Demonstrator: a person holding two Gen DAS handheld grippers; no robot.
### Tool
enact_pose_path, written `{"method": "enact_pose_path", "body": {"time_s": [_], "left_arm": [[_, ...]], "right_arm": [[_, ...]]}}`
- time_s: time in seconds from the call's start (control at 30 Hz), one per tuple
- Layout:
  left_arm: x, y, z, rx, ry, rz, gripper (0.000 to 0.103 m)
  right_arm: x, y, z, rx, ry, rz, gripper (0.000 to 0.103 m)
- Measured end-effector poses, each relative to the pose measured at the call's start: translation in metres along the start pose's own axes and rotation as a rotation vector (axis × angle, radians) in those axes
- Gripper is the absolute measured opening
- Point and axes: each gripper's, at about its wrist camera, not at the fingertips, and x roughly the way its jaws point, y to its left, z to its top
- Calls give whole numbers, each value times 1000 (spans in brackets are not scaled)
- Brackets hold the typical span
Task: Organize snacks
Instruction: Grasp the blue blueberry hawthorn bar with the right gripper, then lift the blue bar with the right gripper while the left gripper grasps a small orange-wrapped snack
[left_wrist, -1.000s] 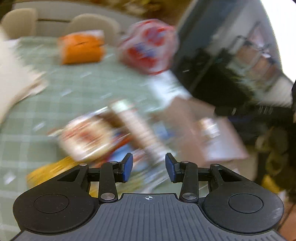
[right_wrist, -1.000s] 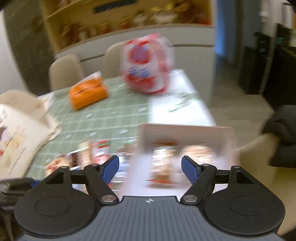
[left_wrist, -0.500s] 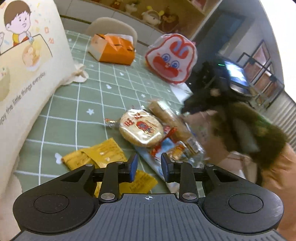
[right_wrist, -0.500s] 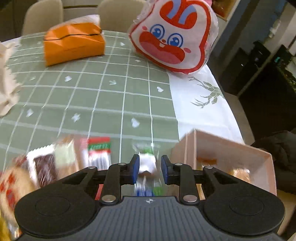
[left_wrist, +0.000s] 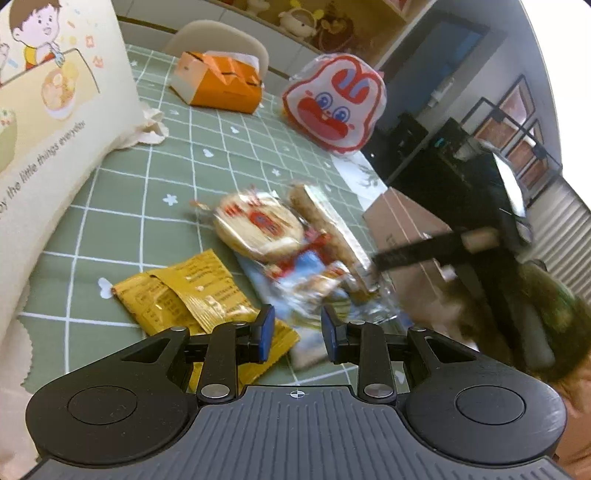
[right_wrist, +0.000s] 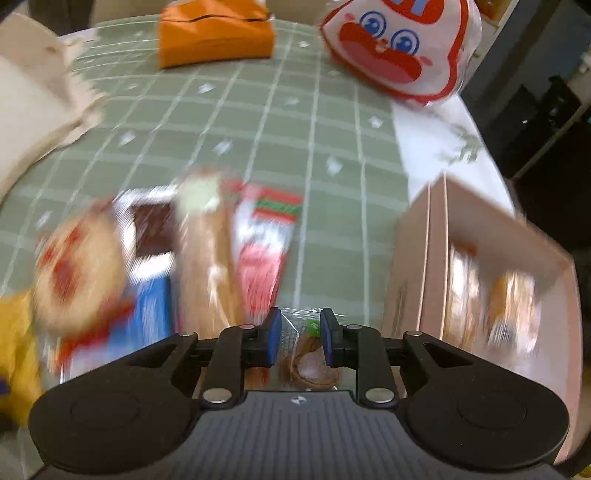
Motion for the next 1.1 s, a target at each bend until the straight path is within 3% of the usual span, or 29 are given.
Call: {"method": "enact_pose_path", "body": {"time_s": [0.1,0.2,0.27,0.33,0.4,0.47,0.57,0.67,0.77,0.87,0.97,1.1], "left_arm": [[5,-1,-2,8,12,-8,31],[6,0,-3,5,7,-19,31],[2,0,-2,3,-14,-31,31],[-7,0,1,-4,-60,-62,31],[-19,3,6,-12,-96,-48,31],[-29,8,9,-12,-111,23,31],[-39,29,9,-49,-121,160,31],[-45,51,7,-127,-127,247,31],[-39,60,3,-186,-88,261,31],[-25,54,5,-209,-45,225,31],[-11,39,12,-162,-40,232,31],[12,22,26,-68,-49,296,31]], "right_arm": [[-18,-5,-27,29,-8,88,23],[-35,-9,-55,28,-50,109,26],[-43,-13,-74,17,-92,98,49],[-42,-22,-88,41,-118,106,56],[-35,-34,-102,96,-123,156,51],[-38,-42,-118,129,-160,183,40],[-47,-46,-138,123,-203,207,39],[-56,-48,-155,115,-226,263,38],[-69,-43,-170,81,-277,268,38],[-80,-34,-184,39,-345,209,38],[-82,-26,-194,12,-370,206,39],[-79,-16,-208,2,-405,205,42]]}}
